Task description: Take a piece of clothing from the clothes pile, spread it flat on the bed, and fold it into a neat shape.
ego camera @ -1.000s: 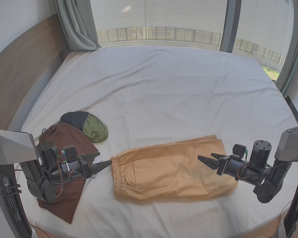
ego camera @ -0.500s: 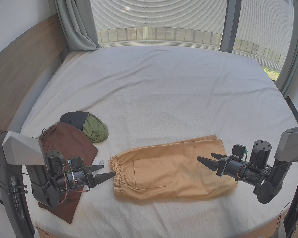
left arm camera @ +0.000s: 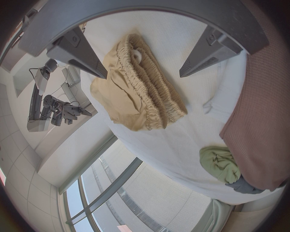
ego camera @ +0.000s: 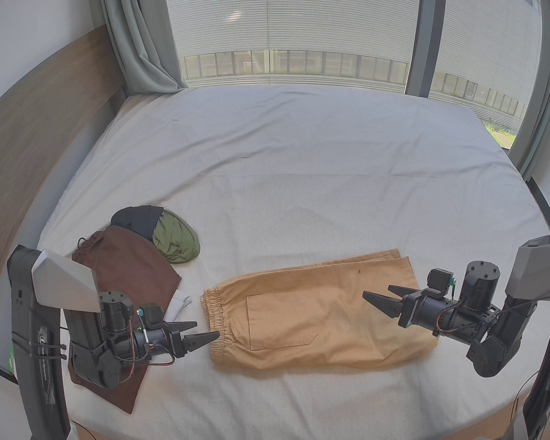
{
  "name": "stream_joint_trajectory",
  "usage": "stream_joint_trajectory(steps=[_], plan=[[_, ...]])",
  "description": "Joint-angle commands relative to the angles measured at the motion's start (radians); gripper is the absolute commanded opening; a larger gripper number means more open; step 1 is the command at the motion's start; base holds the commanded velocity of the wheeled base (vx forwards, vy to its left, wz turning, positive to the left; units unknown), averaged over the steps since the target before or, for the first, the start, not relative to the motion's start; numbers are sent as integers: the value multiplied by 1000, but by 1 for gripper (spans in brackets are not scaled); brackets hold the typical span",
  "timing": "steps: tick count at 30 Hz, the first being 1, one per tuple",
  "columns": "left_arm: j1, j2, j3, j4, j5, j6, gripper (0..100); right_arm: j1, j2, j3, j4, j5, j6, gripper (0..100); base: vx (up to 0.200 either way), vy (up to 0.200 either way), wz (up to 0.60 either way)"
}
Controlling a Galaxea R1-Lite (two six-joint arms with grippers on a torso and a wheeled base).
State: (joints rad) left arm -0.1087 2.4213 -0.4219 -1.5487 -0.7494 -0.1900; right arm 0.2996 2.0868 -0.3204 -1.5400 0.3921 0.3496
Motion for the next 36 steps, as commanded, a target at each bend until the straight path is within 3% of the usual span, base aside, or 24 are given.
stream_joint_trajectory(steps=[1,9,20,36], plan=[[-3,47,-14,-1,1,-5,100,1,18,0,0,1,0,100,0,0,0],[-77,56,-67,-1,128,-218,100,4,39,0,0,-15,0,100,0,0,0],[-121,53,-72,-1,139,-315,100,4,44,0,0,-15,0,100,0,0,0],[-174,52,-89,-2,239,-385,100,3,44,-2,0,-15,0,100,0,0,0]])
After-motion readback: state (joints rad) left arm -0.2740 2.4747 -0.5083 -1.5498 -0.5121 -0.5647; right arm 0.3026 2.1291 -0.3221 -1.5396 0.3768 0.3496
